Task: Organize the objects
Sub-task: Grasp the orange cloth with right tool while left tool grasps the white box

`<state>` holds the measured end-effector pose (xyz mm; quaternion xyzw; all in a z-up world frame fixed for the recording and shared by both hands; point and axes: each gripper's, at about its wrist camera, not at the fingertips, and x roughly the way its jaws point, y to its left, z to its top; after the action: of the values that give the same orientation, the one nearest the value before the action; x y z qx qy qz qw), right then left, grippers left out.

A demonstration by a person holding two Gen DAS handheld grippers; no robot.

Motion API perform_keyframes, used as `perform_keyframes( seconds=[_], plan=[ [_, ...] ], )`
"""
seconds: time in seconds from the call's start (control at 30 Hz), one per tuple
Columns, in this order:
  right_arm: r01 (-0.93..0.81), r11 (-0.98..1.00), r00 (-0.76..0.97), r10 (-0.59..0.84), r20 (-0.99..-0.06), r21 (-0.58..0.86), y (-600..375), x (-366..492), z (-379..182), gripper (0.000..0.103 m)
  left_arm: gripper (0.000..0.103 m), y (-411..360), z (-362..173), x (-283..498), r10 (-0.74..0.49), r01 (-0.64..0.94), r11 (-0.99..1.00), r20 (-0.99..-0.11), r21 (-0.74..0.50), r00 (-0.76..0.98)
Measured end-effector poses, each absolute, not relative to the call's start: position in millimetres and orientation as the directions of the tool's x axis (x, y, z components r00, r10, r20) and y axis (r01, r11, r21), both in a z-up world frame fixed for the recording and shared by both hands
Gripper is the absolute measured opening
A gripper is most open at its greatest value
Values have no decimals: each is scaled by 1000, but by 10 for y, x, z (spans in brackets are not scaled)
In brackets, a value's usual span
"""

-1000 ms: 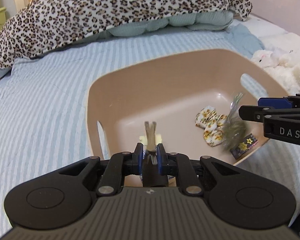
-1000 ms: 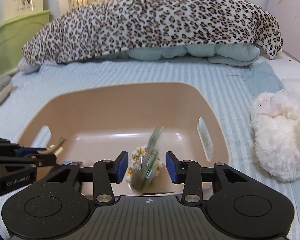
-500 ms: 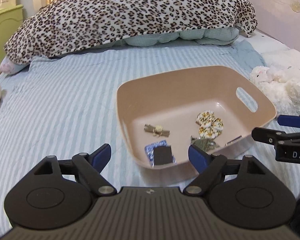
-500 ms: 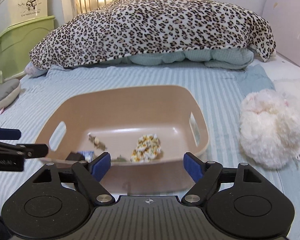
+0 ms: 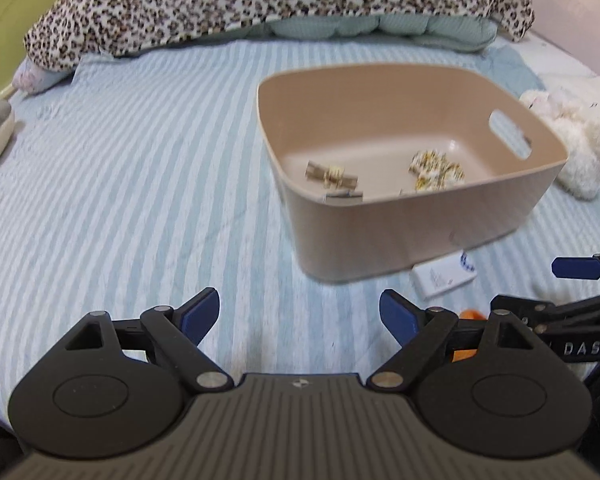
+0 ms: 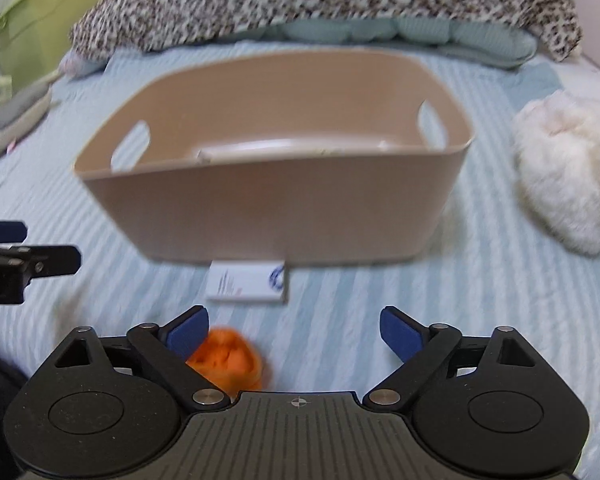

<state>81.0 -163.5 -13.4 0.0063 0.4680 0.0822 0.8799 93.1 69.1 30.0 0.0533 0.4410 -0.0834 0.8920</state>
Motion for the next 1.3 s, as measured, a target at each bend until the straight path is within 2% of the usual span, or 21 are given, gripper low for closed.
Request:
perform_keyframes(
  seconds=[0.27,0.37,0.43,0.57,0.6,0.63,0.67,0.73,0.77,1.0,1.3],
  plan=[
    [-188,980,463,150,-873,68,-1446,833,-446,94,88,745,73,960,-109,163,986,-838,-24,535],
    [-201,978,444,146,-884,61,-1407,838,-542,85,88,728,17,949,-103,166,986,-843,-16,527],
    [-207,977,449,148,-881,58,-1394,828,-551,83,88,726,-14,948,-99,166,986,-846,-13,524],
    [-218,975,462,148,-874,50,-1380,809,-534,58,88,676,-80,973,-99,174,985,-852,-9,515],
    [-222,974,462,154,-873,54,-1381,805,-533,56,88,664,-91,972,-101,178,984,-853,-9,512],
    [-227,972,460,163,-873,62,-1379,795,-531,49,88,651,-101,970,-102,181,983,-854,-9,511],
    [-233,970,461,171,-871,67,-1373,780,-527,40,88,638,-112,970,-102,185,983,-854,-7,510],
    [-249,967,468,171,-867,56,-1351,748,-512,11,88,605,-126,961,-100,191,982,-854,-1,511],
    [-255,966,472,164,-866,44,-1370,784,-463,3,88,589,-136,958,-99,194,981,-853,2,512],
    [-209,978,519,127,-845,19,-1598,858,-364,2,88,445,-163,965,-139,225,974,-848,-24,512],
    [-41,999,601,45,-798,26,-2096,1064,-265,2,88,46,-202,1103,-218,260,962,-822,-88,526]
  ],
)
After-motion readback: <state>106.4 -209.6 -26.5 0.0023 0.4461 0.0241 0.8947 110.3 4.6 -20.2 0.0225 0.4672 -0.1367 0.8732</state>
